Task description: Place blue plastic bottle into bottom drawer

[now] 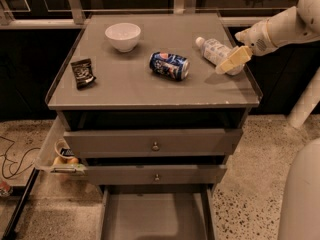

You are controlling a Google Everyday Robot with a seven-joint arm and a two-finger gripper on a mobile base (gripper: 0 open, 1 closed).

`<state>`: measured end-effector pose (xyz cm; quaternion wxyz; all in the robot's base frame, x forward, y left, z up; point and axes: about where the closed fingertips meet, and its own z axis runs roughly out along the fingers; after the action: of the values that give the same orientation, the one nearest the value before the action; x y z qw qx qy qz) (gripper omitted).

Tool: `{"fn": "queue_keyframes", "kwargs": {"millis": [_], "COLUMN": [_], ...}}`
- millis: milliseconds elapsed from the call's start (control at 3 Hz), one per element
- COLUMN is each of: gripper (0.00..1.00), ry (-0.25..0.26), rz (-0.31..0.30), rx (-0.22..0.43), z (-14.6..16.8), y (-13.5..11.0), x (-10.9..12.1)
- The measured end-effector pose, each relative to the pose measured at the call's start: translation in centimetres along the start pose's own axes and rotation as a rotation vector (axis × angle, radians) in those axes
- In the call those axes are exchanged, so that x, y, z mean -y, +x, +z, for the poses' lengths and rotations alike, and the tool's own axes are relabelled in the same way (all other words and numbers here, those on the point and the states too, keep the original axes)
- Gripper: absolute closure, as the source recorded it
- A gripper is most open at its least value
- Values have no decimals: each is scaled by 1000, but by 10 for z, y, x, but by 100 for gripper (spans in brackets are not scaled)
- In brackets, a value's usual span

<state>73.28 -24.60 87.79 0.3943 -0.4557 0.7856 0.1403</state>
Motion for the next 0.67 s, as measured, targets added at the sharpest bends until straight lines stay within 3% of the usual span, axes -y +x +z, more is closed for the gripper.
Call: {"fn": "queue_keyframes", "kwargs": {"millis": [333,667], "gripper": [0,0], "ry": [45,59], "rz": [11,29], "rx": [-32,-65], "z": [1,7], "y": [1,4], "x": [5,2]}}
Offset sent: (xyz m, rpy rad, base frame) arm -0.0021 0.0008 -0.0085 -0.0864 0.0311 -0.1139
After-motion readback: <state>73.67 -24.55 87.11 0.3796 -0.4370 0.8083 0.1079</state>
